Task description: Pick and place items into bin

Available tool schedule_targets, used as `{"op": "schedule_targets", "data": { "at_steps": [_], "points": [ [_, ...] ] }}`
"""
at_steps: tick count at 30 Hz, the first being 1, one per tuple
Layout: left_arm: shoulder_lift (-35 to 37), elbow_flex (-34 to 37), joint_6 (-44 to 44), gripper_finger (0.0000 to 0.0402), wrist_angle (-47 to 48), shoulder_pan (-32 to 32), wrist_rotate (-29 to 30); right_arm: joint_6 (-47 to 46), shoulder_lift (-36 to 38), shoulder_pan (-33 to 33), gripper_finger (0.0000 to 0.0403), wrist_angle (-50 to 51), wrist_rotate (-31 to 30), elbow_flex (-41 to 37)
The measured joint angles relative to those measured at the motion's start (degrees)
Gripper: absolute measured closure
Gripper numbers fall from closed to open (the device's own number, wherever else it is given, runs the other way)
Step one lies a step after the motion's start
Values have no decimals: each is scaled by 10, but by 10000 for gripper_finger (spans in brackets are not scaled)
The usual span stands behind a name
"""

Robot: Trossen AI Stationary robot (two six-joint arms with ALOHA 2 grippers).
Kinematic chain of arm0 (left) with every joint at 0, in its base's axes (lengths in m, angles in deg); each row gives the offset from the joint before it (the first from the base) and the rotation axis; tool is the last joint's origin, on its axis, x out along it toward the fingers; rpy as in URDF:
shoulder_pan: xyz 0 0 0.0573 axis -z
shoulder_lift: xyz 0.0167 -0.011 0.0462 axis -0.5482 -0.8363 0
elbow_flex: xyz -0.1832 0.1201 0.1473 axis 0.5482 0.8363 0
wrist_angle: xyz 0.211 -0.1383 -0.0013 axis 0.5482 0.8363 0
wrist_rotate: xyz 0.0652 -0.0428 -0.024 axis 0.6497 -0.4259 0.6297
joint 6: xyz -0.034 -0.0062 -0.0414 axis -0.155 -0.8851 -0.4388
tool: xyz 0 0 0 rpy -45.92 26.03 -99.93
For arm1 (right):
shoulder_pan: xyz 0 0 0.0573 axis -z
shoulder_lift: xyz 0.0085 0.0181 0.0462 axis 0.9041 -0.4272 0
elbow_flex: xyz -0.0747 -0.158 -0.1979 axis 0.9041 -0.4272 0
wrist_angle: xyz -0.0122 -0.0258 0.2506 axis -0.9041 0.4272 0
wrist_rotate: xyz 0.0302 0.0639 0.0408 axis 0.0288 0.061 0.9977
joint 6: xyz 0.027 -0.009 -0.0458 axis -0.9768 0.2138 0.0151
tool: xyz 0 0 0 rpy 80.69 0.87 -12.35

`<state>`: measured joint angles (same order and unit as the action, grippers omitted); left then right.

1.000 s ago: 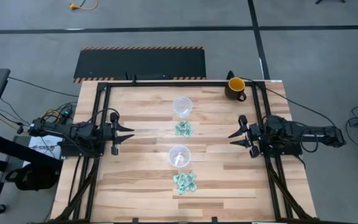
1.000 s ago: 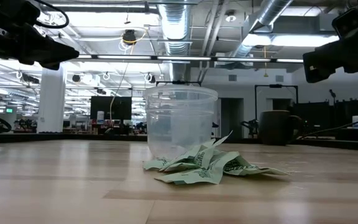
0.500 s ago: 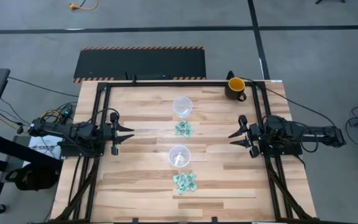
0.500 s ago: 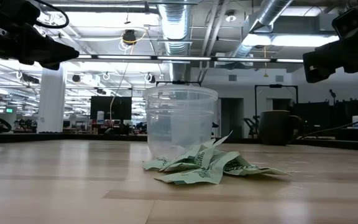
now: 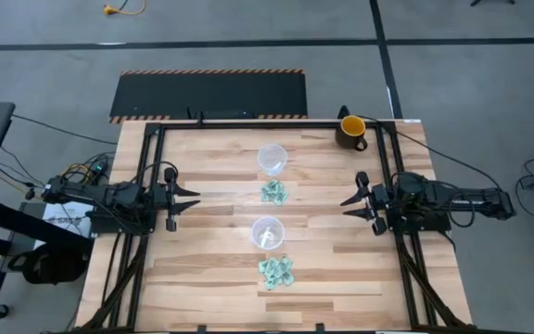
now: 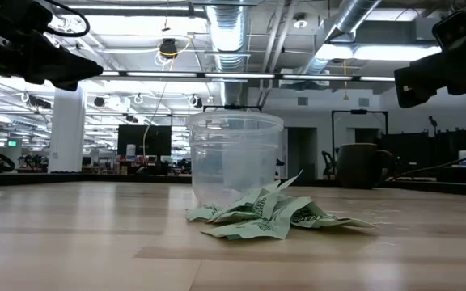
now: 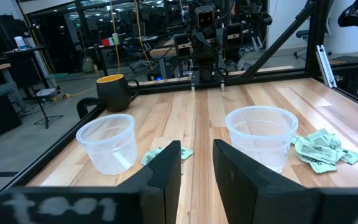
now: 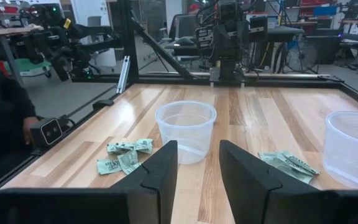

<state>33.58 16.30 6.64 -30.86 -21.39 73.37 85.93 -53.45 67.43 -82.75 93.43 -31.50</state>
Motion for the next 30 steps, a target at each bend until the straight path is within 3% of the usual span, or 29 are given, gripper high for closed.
{"op": "schedule_targets", "data": {
  "at_steps": [15,21,30],
  "points": [
    [0,0,0,317,0,0,0,0,0,0,290,0,0,0],
    [0,0,0,317,0,0,0,77,0,0,290,0,0,0],
    [0,0,0,317,0,0,0,67,0,0,290,-2,0,0]
  ]
}}
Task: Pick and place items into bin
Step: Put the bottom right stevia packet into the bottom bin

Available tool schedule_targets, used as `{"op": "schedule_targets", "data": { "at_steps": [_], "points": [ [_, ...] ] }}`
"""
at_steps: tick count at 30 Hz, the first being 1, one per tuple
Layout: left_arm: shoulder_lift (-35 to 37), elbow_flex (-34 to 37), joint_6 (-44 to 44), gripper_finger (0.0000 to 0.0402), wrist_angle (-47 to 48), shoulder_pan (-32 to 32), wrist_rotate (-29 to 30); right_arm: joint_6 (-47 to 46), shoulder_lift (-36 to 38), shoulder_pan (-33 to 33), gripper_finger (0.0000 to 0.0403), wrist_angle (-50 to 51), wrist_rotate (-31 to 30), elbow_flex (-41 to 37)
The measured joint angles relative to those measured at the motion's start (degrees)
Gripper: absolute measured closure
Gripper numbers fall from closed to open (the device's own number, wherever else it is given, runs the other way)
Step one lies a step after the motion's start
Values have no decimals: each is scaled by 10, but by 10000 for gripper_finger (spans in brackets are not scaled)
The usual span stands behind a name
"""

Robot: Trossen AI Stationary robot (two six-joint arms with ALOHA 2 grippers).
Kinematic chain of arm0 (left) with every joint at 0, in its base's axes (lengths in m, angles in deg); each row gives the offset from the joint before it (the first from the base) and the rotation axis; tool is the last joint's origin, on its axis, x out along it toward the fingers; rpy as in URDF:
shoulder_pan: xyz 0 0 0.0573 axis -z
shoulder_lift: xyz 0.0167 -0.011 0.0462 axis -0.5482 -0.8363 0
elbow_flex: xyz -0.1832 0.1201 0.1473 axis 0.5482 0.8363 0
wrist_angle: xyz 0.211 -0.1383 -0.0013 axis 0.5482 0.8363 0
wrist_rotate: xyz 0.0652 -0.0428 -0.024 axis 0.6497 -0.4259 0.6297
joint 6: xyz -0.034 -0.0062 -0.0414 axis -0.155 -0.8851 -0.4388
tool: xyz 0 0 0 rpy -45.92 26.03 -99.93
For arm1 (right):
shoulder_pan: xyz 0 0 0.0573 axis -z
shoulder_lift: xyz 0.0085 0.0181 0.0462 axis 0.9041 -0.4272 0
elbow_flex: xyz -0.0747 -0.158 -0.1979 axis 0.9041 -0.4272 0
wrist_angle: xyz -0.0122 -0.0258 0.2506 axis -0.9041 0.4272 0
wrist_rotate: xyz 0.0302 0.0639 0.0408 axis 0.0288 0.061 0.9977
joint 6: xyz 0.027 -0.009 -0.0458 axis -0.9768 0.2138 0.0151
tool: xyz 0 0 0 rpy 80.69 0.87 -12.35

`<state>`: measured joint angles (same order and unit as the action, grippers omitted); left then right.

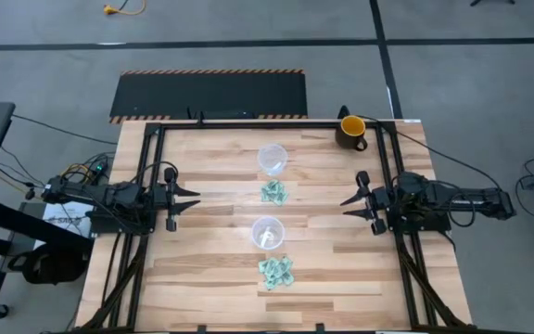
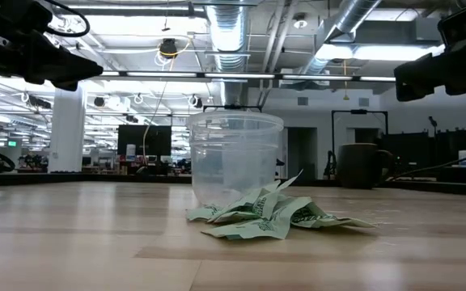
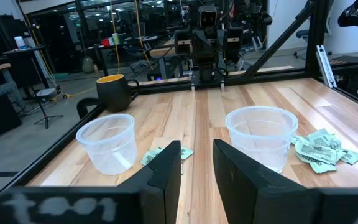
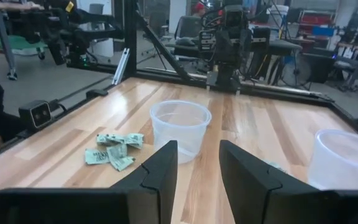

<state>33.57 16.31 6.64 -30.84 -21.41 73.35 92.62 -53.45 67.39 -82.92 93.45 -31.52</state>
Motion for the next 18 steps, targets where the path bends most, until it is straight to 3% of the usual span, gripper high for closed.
{"op": "schedule_targets", "data": {
  "at_steps": [3,10,18],
  "points": [
    [0,0,0,317,0,0,0,-22,0,-8,290,-26,2,-3],
    [0,0,0,317,0,0,0,-145,0,-36,290,-215,2,-2],
    [0,0,0,317,0,0,0,-157,0,-43,290,-320,0,-1]
  ]
}}
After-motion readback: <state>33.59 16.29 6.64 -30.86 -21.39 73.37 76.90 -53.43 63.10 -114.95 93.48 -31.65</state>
